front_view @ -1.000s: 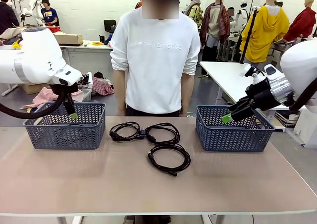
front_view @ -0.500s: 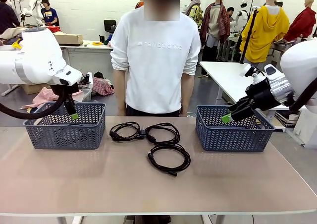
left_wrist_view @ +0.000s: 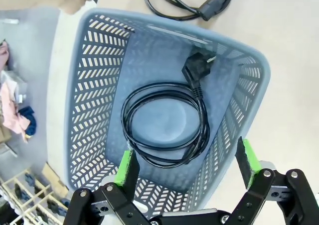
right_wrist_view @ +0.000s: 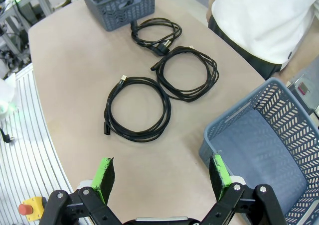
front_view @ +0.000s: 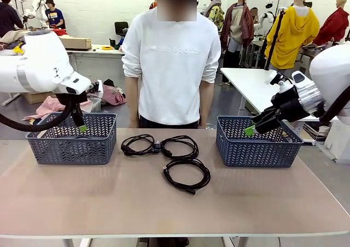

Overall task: Organize the cables according to human instructions.
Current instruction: Pick up a bundle of cables and place it in the basket indicated by the human.

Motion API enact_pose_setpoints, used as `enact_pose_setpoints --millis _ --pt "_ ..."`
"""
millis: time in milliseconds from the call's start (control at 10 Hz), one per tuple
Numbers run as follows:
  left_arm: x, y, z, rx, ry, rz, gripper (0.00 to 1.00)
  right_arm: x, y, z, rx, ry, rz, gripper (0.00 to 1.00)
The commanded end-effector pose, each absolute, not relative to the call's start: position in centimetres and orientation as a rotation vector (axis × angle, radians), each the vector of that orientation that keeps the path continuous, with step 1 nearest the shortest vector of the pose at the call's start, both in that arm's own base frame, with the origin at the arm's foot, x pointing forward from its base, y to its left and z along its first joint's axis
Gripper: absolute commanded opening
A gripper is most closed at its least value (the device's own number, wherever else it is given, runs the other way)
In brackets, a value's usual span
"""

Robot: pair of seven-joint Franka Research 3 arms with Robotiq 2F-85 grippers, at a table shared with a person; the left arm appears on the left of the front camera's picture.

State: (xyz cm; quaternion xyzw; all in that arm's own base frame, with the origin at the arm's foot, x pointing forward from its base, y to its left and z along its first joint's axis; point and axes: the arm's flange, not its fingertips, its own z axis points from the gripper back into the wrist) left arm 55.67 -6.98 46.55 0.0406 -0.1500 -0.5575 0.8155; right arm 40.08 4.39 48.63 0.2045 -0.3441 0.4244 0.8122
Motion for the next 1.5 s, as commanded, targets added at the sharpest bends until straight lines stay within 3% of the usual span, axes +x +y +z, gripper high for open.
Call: enact_pose_setpoints --millis 0,400,800,1400 --pt "54.5 -8.2 47.2 0.048 -0.354 -1.196 1.00 40.4 4.3 48.5 0.450 -0.761 0.925 1.00" --pt "48.6 -11.1 48.5 -0.078 -0.458 -1.147 1.00 40.4 4.3 48.5 0.450 -0.761 0.925 1.00" --pt "42.7 -13.3 48.2 -0.195 -0.444 -1.188 1.00 40.4 4.3 48.5 0.450 -0.761 0.925 1.00" --pt "38.5 -14.6 44.7 -0.280 -0.387 -1.223 1.00 40.4 4.3 48.5 0.450 -0.761 0.925 1.00"
